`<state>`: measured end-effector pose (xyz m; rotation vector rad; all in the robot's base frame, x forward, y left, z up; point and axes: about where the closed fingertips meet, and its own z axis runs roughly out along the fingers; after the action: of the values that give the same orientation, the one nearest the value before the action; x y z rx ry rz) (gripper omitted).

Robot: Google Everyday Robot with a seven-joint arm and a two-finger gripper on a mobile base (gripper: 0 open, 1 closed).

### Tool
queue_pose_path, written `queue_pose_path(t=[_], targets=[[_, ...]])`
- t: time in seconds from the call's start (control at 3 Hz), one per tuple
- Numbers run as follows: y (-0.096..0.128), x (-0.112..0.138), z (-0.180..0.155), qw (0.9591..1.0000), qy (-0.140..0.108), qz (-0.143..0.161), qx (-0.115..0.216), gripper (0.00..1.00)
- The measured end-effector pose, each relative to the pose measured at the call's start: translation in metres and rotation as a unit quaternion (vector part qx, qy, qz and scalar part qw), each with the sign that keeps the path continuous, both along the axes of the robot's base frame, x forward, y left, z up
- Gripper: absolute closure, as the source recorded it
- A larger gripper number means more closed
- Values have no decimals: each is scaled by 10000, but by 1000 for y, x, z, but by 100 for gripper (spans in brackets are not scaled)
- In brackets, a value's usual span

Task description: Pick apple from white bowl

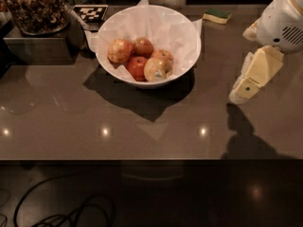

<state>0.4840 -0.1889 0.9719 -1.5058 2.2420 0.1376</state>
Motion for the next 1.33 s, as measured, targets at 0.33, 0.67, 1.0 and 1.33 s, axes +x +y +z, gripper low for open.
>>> queue_pose_path(t=[0.33,0.67,1.0,1.33], targets=[[30,11,-10,9992,136,384,27,3],[32,12,-10,9990,136,415,30,3],[59,23,-15,9967,192,777,152,7],[96,36,-18,9923,258,1174,294,16]])
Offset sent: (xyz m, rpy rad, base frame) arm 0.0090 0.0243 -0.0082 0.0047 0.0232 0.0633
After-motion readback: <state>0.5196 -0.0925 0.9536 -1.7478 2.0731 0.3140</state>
